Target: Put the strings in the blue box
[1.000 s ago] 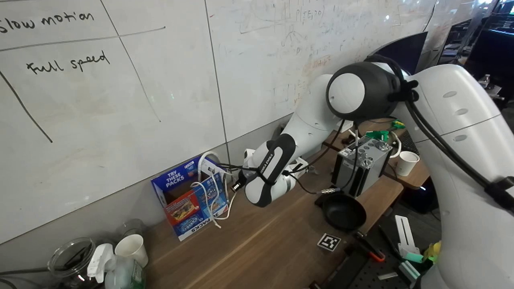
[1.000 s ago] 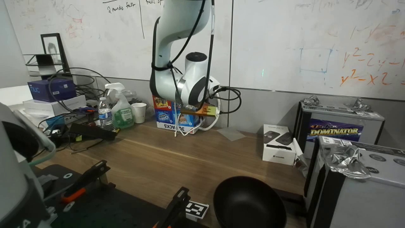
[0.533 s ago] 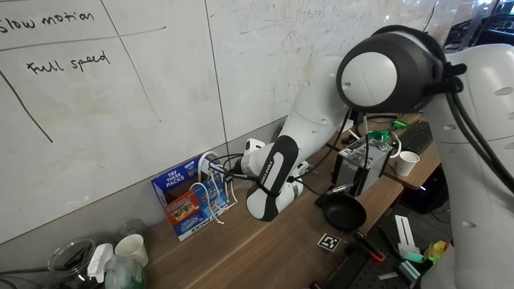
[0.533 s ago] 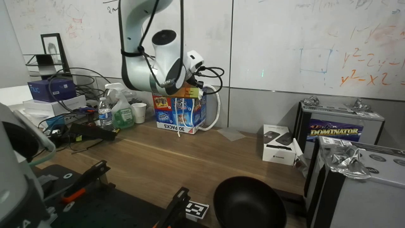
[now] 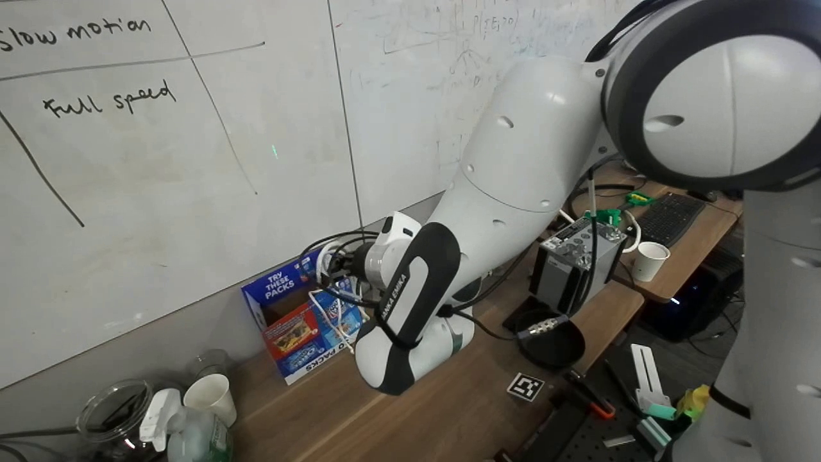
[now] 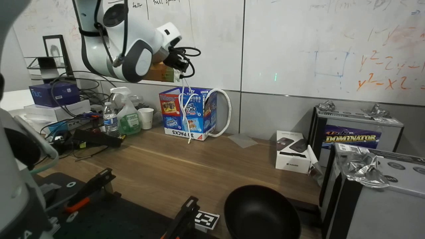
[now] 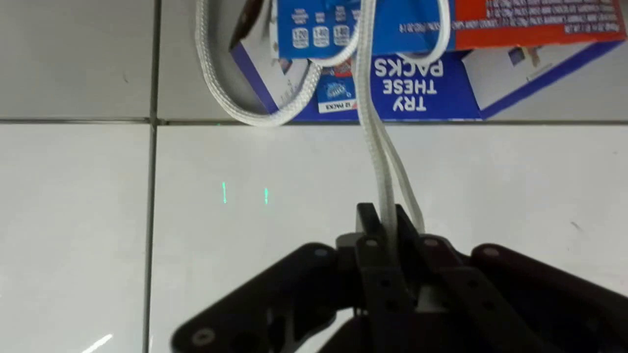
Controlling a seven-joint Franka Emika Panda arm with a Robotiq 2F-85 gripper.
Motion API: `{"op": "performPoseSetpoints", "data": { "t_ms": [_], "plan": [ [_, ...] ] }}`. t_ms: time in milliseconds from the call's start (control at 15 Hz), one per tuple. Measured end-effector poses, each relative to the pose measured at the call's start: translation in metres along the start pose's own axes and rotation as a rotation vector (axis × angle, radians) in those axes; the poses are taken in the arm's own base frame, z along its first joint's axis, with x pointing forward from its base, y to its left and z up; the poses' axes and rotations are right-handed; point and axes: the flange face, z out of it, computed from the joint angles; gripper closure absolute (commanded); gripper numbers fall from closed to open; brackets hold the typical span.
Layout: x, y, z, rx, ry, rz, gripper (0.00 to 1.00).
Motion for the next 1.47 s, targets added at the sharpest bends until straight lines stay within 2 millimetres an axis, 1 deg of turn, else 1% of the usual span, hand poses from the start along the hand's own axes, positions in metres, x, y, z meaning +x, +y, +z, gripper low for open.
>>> {"op": "performPoseSetpoints", "data": {
  "t_ms": [133, 200, 333, 467, 800, 1067, 1267, 1467],
  "plan": [
    [0.009, -0.021, -0.005, 0.014, 0.063, 0.043, 0.96],
    [0.015, -0.030, -0.004, 0.027, 0.092, 0.075, 0.95],
    [0.024, -0.040, 0.007, 0.043, 0.129, 0.139, 0.94],
    [0.032, -0.041, 0.028, 0.046, 0.156, 0.199, 0.94],
    [0.054, -0.021, 0.092, 0.009, 0.247, 0.307, 0.95],
    [0.072, 0.003, 0.135, -0.010, 0.291, 0.354, 0.95],
    [0.079, 0.024, 0.158, -0.018, 0.286, 0.374, 0.95],
    [0.078, 0.043, 0.174, -0.033, 0.241, 0.383, 0.95]
  ]
}}
